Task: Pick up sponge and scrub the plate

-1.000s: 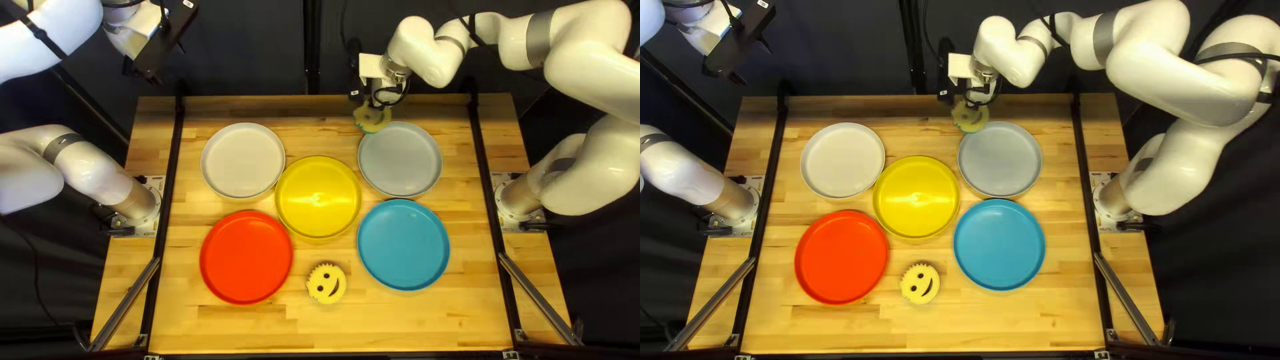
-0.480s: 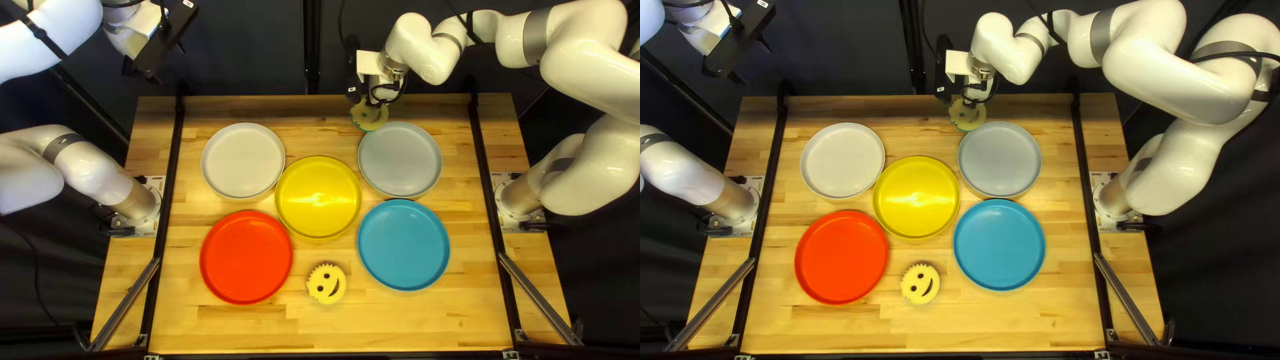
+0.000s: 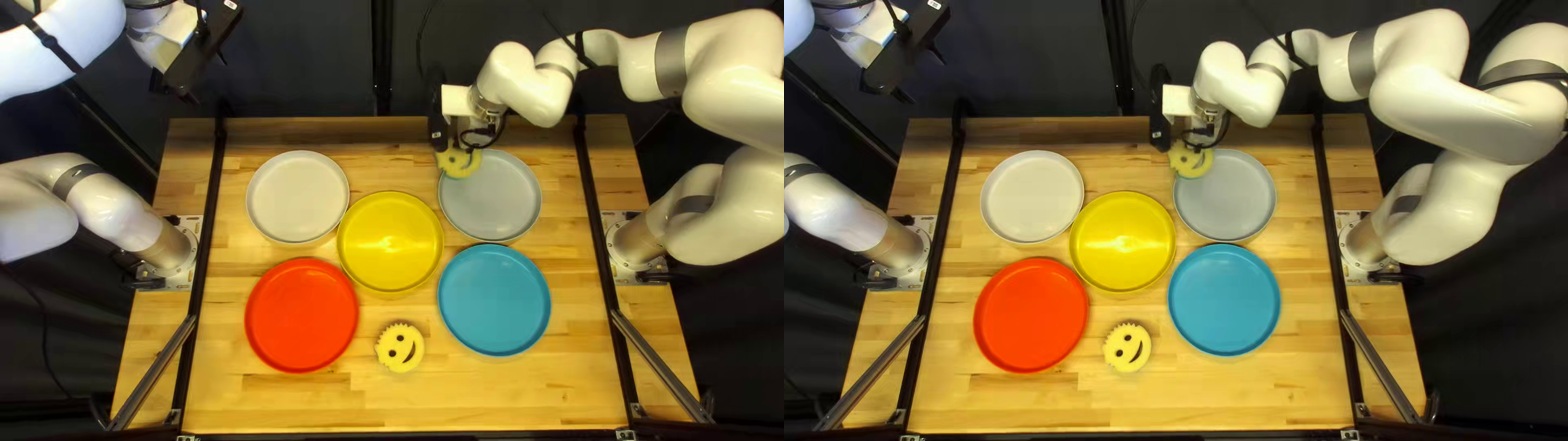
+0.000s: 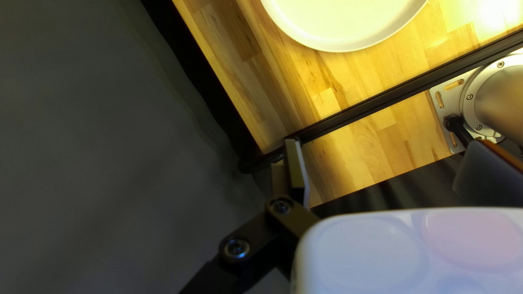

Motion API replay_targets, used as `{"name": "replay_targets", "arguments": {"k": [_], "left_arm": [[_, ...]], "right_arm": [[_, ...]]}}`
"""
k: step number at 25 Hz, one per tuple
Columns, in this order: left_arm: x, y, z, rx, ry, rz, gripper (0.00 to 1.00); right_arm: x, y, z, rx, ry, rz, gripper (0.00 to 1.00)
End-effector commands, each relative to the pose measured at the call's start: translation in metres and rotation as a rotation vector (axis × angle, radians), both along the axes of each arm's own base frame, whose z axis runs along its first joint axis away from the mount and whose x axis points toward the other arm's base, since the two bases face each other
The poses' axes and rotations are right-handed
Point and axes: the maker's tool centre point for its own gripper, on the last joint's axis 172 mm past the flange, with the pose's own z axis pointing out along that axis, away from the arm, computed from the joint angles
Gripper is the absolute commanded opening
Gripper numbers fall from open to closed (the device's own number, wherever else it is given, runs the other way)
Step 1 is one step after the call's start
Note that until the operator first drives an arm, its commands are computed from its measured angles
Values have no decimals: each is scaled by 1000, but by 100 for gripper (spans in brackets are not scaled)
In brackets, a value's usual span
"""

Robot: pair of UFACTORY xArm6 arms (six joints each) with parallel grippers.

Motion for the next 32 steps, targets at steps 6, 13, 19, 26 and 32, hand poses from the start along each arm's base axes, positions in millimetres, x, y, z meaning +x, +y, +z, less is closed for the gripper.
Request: {"name": "replay_targets", "arguments": {"k": [6,13,19,26,32], "left_arm": [[0,0,0,0,0,0,100],[0,0,0,0,0,0,100],[0,0,0,0,0,0,100],[0,0,0,0,0,0,100],[0,0,0,0,0,0,100]], "right_arm": [[-11,33,-19,-32,33,7,0],[-20,56,-33,-29,75,7,0],[-22,56,-43,-20,100,12,0],[-22,21,-49,-2,114,-3,0],[-24,-4,-47,4,116,-24,0]]}}
